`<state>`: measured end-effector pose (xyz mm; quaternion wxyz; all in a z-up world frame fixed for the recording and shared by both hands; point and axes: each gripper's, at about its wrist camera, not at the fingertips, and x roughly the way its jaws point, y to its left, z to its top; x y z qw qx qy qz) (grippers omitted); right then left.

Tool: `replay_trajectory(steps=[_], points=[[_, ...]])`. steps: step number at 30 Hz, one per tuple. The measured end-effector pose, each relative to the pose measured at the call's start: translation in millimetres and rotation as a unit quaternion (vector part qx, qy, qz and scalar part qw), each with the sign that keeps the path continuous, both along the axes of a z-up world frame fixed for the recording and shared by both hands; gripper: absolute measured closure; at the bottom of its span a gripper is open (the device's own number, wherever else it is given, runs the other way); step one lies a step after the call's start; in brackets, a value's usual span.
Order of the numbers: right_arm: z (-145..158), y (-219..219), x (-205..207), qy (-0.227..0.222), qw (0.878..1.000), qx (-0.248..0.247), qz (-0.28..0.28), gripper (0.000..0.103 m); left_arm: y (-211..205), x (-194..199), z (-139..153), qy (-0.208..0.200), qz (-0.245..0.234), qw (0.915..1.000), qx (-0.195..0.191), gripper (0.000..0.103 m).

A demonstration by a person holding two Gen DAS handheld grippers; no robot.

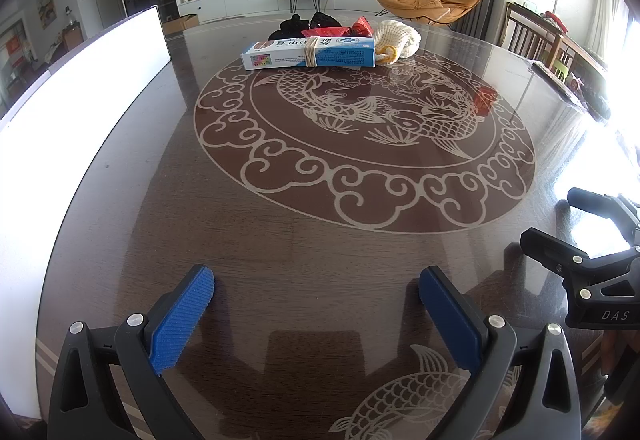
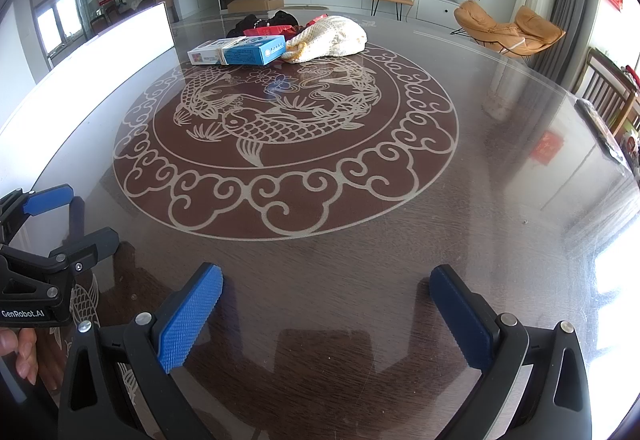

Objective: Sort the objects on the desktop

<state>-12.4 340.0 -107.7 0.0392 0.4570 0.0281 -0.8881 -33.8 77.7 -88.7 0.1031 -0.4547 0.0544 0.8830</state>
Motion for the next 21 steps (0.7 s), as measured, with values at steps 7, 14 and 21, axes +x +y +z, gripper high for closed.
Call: replay_trajectory(steps=[7, 14, 21], points=[[-0.2, -0.3, -0.3, 0.000, 1.000, 0.000, 0.000, 0.000, -12.4, -3.8, 0.1, -0.001, 0.034, 0.9994, 0.006, 0.000], [0.0, -0.1, -0.1, -0.001, 1.000, 0.000, -0.001, 0.000, -14.4, -3.1, 0.4, -0.001, 0.035, 0.9994, 0.001, 0.000], [0.0, -0.4, -0.2, -0.001, 1.000, 0.000, -0.001, 0.000, -13.7, -3.3, -0.1, -0.001, 0.034, 0.9994, 0.001, 0.000]])
